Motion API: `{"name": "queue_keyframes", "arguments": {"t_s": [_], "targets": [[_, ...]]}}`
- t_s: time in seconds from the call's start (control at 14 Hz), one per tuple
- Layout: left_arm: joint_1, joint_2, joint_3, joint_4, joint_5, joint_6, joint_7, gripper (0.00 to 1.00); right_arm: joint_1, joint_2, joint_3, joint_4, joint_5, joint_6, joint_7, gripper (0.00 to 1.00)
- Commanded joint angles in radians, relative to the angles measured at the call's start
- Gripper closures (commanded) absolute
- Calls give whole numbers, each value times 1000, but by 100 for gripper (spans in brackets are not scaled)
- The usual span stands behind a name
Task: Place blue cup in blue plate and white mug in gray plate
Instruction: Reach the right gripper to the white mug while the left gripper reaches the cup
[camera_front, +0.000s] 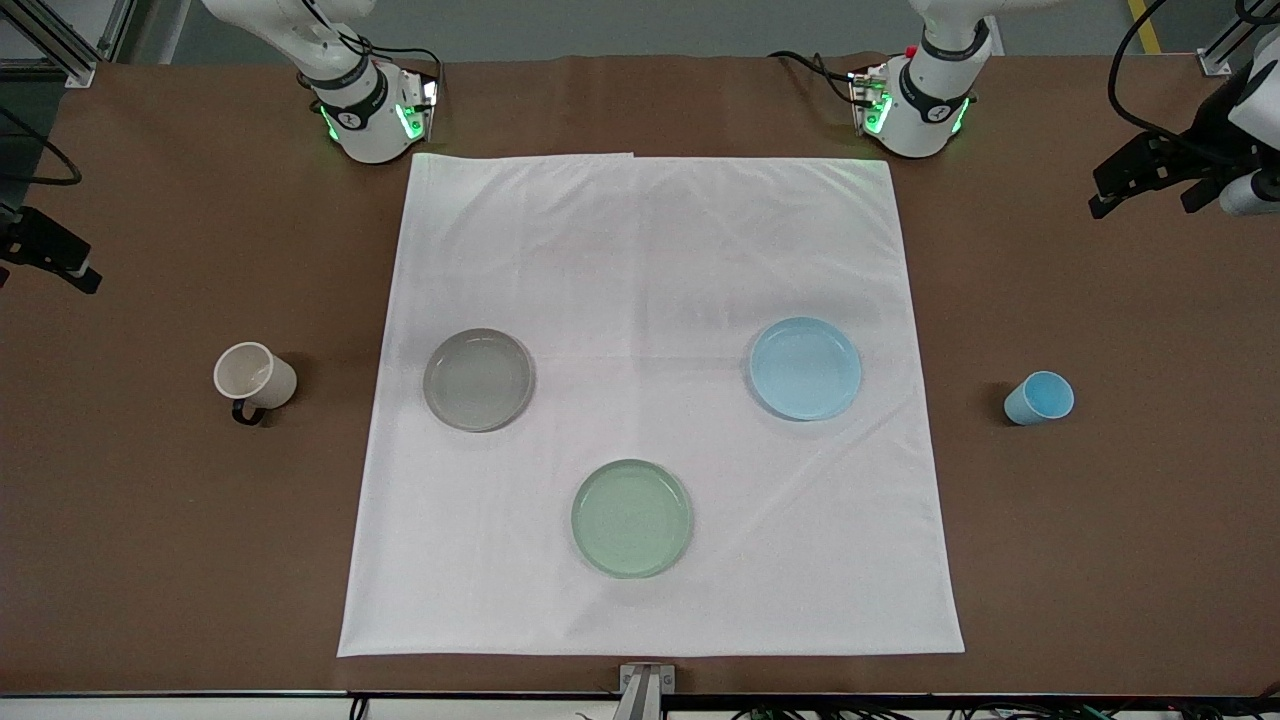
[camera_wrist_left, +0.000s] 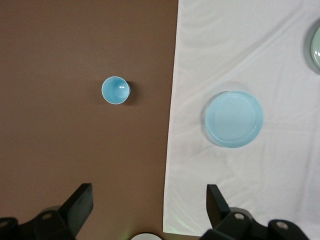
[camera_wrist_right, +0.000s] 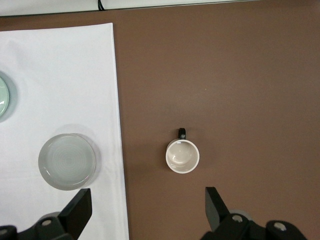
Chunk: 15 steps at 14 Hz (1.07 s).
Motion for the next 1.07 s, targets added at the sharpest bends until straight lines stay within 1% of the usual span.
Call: {"name": "queue_keyframes", "arguments": {"t_s": [0.0,0.14,0.29,0.43,0.57,0.64,0.71,0.86,1.0], "targets": [[5,6,0,17,-5,-3,20,0,-11,0,5,8,16,-6,-7,0],[8,26,0,35,30,-3,29,0,-11,0,5,8,16,-6,-7,0],[5,72,0,71,96,-3,104,0,-11,0,5,8,16,-6,-7,0],[11,100,0,43,112,-2,100,0,-10,3,5,7,16,-6,-7,0],[71,150,-1,20,106,39,87,0,-2,31,5,8,17,2,-5,0],[100,163,-1,-19,103,87,89,0,-1,45,6,8,17,3,-7,0],[118,166,0,-79,102,154,89,0,2,54,8,8,17,5,-7,0],[172,172,0,-199,106,311,90,0,-4,72,8,8,22,6,-10,0],[221,216,-1,-279,106,435,95,0,-13,92,5,7,26,11,-13,0]]}}
